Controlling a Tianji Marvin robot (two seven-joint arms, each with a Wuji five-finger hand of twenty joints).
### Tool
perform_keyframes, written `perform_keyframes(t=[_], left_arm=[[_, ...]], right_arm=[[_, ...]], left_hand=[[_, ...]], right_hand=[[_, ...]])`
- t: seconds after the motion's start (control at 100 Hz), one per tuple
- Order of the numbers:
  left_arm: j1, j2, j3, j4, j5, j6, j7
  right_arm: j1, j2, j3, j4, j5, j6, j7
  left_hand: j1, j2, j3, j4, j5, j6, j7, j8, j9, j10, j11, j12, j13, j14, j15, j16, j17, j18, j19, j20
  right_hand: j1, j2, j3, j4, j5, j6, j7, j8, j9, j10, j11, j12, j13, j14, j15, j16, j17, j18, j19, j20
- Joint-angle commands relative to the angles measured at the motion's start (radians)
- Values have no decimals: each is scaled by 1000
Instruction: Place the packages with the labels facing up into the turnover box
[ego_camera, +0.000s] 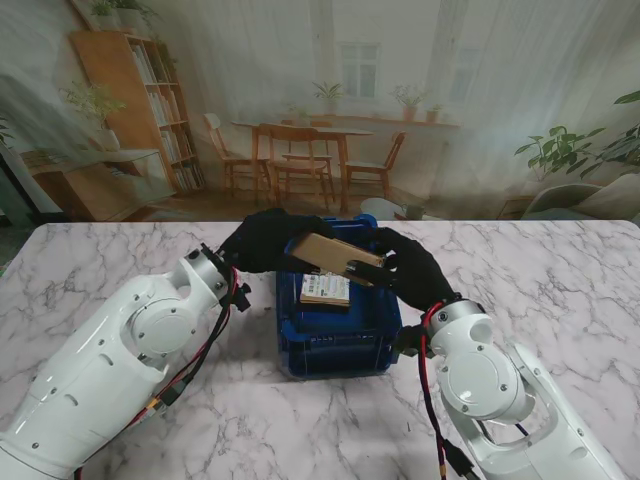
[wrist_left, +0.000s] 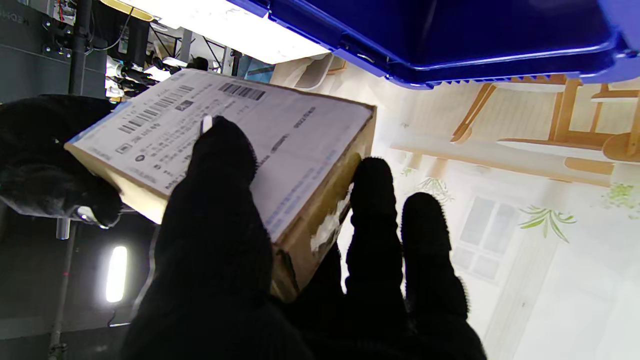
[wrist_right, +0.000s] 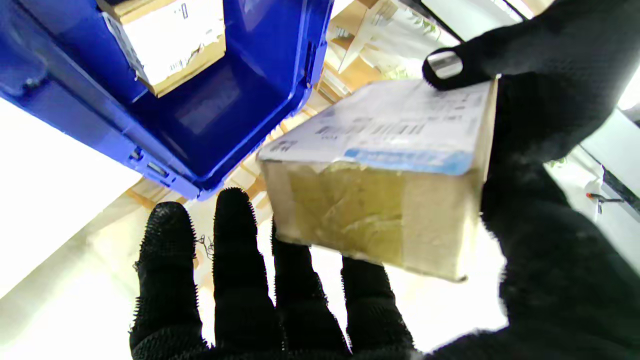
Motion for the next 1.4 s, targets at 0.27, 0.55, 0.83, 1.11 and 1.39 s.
perform_keyframes(t=[0.27,0.55,0.83,1.11,1.39], left_arm=[[-31,-7,17,18,-47,39,-29],[-50,-10,36,22,-45,54,-27],[-57,-15,65,27,-54,64,-16],[-61,-20,86,39,-68,72,-8],[-59,-21,93,35,-76,74,-11]], right_arm=[[-96,-6,89,79,-185,-304,-184],[-143,-2,134,150,-312,-432,-276],[-83,-6,89,209,-309,-464,-302],[-16,-12,35,230,-272,-470,-303],[24,-19,-3,247,-216,-408,-277]], left_hand=[[145,178,159,48,118,-109,208,53,176,-42,201,109,9,-2,22,-7,16,-15,29,6],[142,180,160,47,115,-105,207,50,174,-40,198,109,6,-2,21,-8,15,-16,28,0],[142,186,160,44,112,-104,203,46,170,-41,194,108,3,-1,19,-9,11,-17,27,-4],[141,188,157,42,112,-103,201,44,171,-41,193,107,3,0,19,-10,12,-18,28,-6],[142,191,157,41,113,-100,200,42,171,-39,192,106,3,0,19,-10,10,-15,29,-7]], right_hand=[[-54,-57,2,24,-193,4,-91,-38,-192,-77,-86,-92,-138,-78,-194,-83,-117,-79,-196,53],[147,-239,-53,50,-226,-172,-49,-30,-224,-146,-138,-117,-128,-80,-248,-115,-79,-77,-255,55],[157,-243,70,22,-243,-234,32,-34,-215,-202,-125,-110,-105,-112,-245,-143,-61,-112,-201,15],[132,-211,-46,13,-271,-97,20,-84,-222,-197,-106,-104,-101,-122,-233,-147,-63,-117,-179,-12],[123,-222,231,-5,-61,-142,310,170,12,-184,140,43,57,-150,-20,-24,32,-105,-4,38]])
